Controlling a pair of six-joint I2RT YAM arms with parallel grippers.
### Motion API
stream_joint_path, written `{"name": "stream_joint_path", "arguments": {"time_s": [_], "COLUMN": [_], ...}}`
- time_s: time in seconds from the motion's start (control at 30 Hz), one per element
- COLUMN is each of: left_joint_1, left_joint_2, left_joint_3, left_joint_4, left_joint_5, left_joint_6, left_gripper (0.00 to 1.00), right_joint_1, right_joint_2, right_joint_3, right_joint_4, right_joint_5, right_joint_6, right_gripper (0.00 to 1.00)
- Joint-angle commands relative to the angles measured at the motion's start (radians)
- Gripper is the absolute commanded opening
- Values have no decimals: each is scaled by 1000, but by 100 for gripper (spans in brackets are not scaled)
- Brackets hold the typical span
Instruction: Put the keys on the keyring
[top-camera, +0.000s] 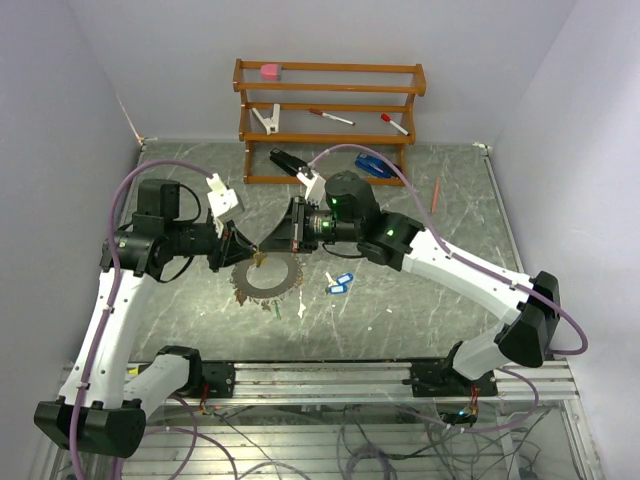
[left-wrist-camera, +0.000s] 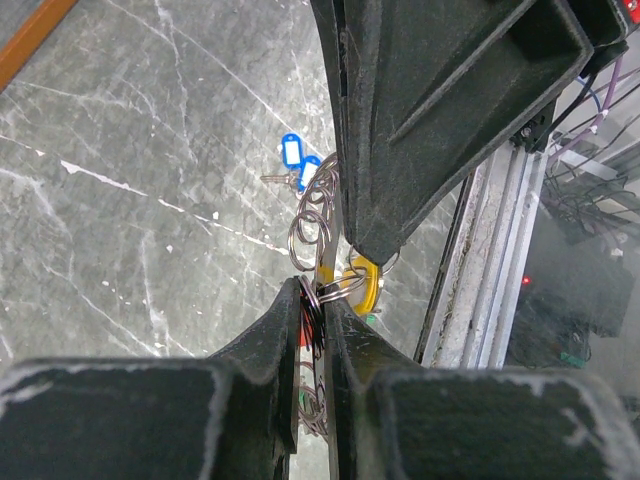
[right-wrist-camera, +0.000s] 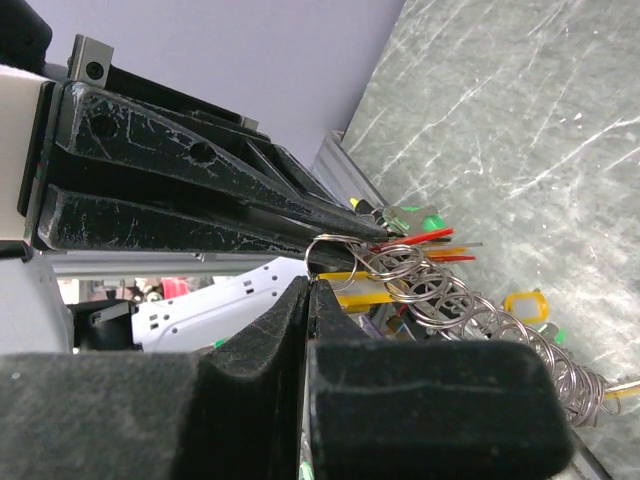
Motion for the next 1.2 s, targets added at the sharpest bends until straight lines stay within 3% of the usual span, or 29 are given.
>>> {"name": "stream_joint_path", "arguments": {"time_s": [0.0, 0.27, 0.83, 1.1, 1.17], "left_joint_1": [3, 3, 3, 3, 3], "left_joint_2": [-20, -17, -26, -32, -27], "left_joint_3": [-4, 2, -13, -30, -29], "left_joint_4": [8, 10, -24, 7, 5], "left_joint_5": [60, 92, 183, 213, 219], "left_joint_6": [13, 4, -12, -69, -69], "left_gripper": [7, 7, 7, 7, 7], "right_joint_1": [0, 0, -38, -79, -94], "right_joint_2": [-18, 4, 70, 119, 136], "right_joint_3": [-34, -57, 3, 53, 77], "right_joint_4": [101, 212, 162, 158, 152], "right_joint_5": [-33, -83, -121, -158, -178], "right_joint_6": [80, 166, 181, 163, 154], "right_gripper": [0, 0, 1, 22, 41]}}
